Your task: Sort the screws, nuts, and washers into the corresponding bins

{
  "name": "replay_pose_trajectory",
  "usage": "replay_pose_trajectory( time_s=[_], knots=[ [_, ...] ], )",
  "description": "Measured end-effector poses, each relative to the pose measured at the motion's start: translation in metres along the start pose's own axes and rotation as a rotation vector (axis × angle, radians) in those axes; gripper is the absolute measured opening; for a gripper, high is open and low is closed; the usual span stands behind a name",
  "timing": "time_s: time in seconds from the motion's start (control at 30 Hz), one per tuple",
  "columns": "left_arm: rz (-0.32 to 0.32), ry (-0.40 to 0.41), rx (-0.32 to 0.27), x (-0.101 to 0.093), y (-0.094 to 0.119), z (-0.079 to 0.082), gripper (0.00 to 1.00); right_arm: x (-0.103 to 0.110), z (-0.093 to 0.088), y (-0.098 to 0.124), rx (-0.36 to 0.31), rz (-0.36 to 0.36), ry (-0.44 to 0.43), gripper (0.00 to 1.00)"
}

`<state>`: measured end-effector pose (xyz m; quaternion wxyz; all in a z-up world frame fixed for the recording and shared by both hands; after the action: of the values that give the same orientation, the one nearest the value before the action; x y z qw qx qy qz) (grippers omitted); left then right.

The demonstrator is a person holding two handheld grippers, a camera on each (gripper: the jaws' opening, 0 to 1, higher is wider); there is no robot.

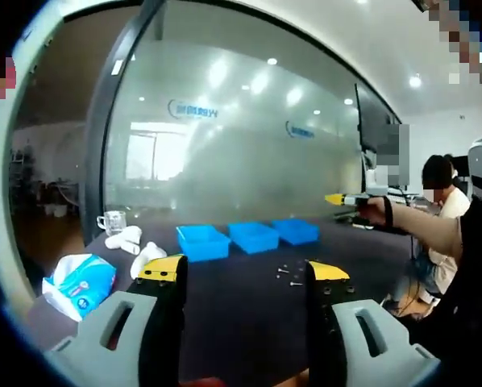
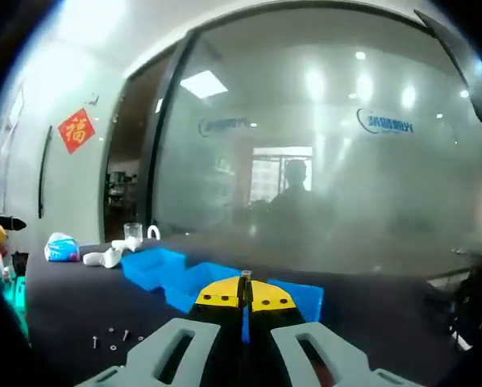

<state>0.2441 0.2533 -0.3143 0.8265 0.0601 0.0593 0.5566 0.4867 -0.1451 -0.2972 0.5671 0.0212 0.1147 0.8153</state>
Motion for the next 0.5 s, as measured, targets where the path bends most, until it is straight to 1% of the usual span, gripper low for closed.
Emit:
replay_pose_trajectory(
  time_s=[0.07, 0.13, 0.27, 0.5],
  knots=[
    [0.006, 0.003, -0.001, 0.001, 0.001, -0.001, 0.55, -0.003, 0.002, -0.010, 0.008, -0.009, 0.003, 0.00],
    [0.007, 0.005, 0.000, 0.001, 0.002, -0.001, 0.55, -0.006, 0.001, -0.021, 0.029, -0.025, 0.026, 0.00],
    [0.007, 0.003, 0.010, 0.001, 0.003, -0.004, 0.55, -0.007, 0.000, -0.041, 0.069, -0.033, 0.061, 0.00],
    [0.021, 0.008, 0.008, 0.004, 0.006, -0.004, 0.55, -0.016, 0.001, -0.066, 0.105, -0.046, 0.052, 0.00]
  ],
)
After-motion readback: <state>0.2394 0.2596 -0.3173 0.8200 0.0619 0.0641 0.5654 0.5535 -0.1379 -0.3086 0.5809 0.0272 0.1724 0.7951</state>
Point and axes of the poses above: the point that each gripper's makers call its tool centre point, and the gripper's own axes: y roughly backward along the fingers, x roughly to its left, z roughly out of its top, the point moved 2 cm from there along y, roughly backward along the fingers, and after that the axes turned 11 degrees about x, right-handed, at the moved point
